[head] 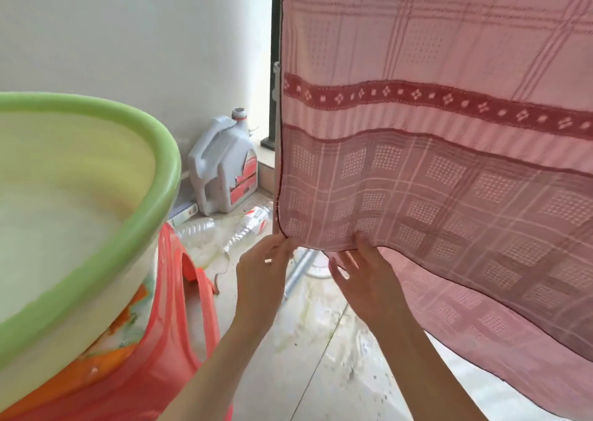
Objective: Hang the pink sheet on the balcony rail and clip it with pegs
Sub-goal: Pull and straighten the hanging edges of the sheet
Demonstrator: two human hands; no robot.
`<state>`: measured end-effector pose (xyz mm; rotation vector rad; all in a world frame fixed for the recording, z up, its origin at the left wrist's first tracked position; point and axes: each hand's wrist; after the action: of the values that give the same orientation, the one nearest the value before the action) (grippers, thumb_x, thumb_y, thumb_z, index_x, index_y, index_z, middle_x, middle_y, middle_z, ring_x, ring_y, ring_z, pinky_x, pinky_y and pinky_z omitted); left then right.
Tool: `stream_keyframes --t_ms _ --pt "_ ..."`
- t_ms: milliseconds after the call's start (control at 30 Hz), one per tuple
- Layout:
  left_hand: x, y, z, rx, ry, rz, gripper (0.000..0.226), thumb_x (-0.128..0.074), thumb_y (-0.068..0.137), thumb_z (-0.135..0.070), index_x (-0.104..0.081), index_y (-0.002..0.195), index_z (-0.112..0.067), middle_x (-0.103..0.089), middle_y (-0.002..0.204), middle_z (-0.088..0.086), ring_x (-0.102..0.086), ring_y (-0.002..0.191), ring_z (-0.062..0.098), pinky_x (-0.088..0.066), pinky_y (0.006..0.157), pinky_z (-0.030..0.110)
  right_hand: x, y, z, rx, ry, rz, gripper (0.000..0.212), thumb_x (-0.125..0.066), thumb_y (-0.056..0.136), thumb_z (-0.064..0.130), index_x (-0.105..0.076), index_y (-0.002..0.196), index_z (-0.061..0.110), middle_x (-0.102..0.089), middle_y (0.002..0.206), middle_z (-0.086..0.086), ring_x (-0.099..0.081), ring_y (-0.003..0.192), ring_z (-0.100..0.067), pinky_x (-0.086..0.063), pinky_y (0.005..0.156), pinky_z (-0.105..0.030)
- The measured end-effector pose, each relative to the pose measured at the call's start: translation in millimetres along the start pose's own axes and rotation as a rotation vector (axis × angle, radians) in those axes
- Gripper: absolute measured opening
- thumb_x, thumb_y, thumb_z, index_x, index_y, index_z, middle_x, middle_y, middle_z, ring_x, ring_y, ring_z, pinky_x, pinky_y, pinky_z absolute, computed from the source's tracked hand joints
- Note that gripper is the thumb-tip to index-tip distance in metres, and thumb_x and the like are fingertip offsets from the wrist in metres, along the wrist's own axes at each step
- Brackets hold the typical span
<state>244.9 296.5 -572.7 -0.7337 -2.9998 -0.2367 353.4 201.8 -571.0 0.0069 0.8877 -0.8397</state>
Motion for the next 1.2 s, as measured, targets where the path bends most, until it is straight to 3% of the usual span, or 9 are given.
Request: stream_keyframes --t_ms 133,300,433,567,667,967,1067,1133,1200 --pt "12.5 16.1 8.8 -0.024 -0.045 -0.067 0.006 -0.061 0.087 -0.019 -0.063 0.088 -0.025 -0.066 0.089 -0.007 -0.06 0.082 0.009 -0.048 0.076 0.028 4.8 9.5 5.4 0.109 0.031 -0.12 0.01 -0.054 0.09 0.015 -0.058 0.082 0.021 -0.064 0.074 0.01 -0.054 0.073 -0.007 -0.041 0.068 -0.025" --pt "8.9 59.8 5.9 0.106 -0.181 0.046 0.033 -0.045 0.096 -0.02 -0.051 0.128 -0.017 -0.053 0.131 -0.002 -0.048 0.12 0.012 -0.035 0.106 0.038 7.9 6.3 31.7 0.199 0.156 -0.241 0.01 -0.051 0.094 0.017 -0.056 0.086 0.018 -0.058 0.081 0.006 -0.052 0.072 -0.007 -0.045 0.064 -0.023" --pt "-0.6 89.7 13.3 0.15 -0.298 0.254 0.024 -0.044 0.097 -0.024 -0.055 0.118 -0.03 -0.058 0.119 -0.016 -0.05 0.118 0.007 -0.033 0.107 0.039 6.5 -1.0 33.1 0.25 0.191 -0.134 0.011 -0.05 0.093 0.011 -0.061 0.091 0.012 -0.071 0.077 0.003 -0.065 0.081 -0.009 -0.058 0.07 -0.02" --pt "1.7 92.4 28.7 0.306 -0.505 0.284 0.02 -0.047 0.095 -0.018 -0.061 0.109 -0.022 -0.068 0.099 -0.009 -0.058 0.104 0.012 -0.044 0.088 0.033 4.0 2.0 14.3 0.285 -0.067 -0.098 0.016 -0.054 0.088 0.001 -0.065 0.094 0.01 -0.07 0.09 0.001 -0.064 0.09 -0.012 -0.053 0.088 -0.025" --pt "4.6 87.3 43.8 0.32 -0.519 0.286 0.025 -0.049 0.093 -0.023 -0.062 0.115 -0.018 -0.068 0.106 -0.004 -0.06 0.105 0.014 -0.046 0.081 0.03 -4.5 14.2 2.2 0.284 -0.271 -0.121 0.011 -0.058 0.087 0.003 -0.067 0.089 0.01 -0.069 0.085 0.0 -0.063 0.087 -0.014 -0.047 0.084 -0.026" --pt "10.0 110.3 58.2 0.346 -0.406 0.426 0.052 -0.067 0.076 -0.032 -0.056 0.126 -0.024 -0.056 0.131 -0.001 -0.05 0.123 0.018 -0.031 0.108 0.049 -26.1 22.9 -6.5 0.232 -0.231 -0.135 0.018 -0.044 0.096 0.016 -0.06 0.1 0.007 -0.07 0.094 -0.009 -0.067 0.093 -0.021 -0.047 0.077 -0.032" --pt "-2.8 114.6 63.4 0.342 -0.387 0.434 0.041 -0.059 0.088 -0.01 -0.052 0.128 -0.012 -0.053 0.128 0.015 -0.063 0.098 0.021 -0.049 0.081 0.026 -27.4 21.3 -1.0 0.221 -0.23 -0.146 0.02 -0.043 0.097 0.017 -0.058 0.106 0.008 -0.069 0.093 -0.007 -0.066 0.092 -0.022 -0.045 0.073 -0.031" --pt "-12.4 120.0 66.9 0.311 -0.356 0.441 0.034 -0.057 0.088 -0.005 -0.057 0.122 -0.012 -0.067 0.111 0.008 -0.063 0.08 0.013 -0.048 0.064 0.017 -28.0 22.7 1.6 0.206 -0.224 -0.156 0.019 -0.044 0.096 0.018 -0.058 0.106 0.009 -0.068 0.094 -0.007 -0.065 0.091 -0.021 -0.044 0.073 -0.031" --pt "-17.8 125.2 66.4 0.312 -0.323 0.446 0.033 -0.057 0.087 -0.001 -0.068 0.106 -0.026 -0.072 0.09 -0.005 -0.055 0.081 0.014 -0.045 0.055 0.016 -27.0 25.1 1.9 0.199 -0.237 -0.169 0.018 -0.045 0.096 0.018 -0.059 0.105 0.011 -0.069 0.094 -0.006 -0.066 0.089 -0.02 -0.044 0.073 -0.032"
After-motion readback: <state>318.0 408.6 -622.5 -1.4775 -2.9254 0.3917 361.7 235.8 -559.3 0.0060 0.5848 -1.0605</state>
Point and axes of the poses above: each hand's wrist, its own y-axis towards the middle knuckle, its own x-axis out of the back of the hand, z = x × y
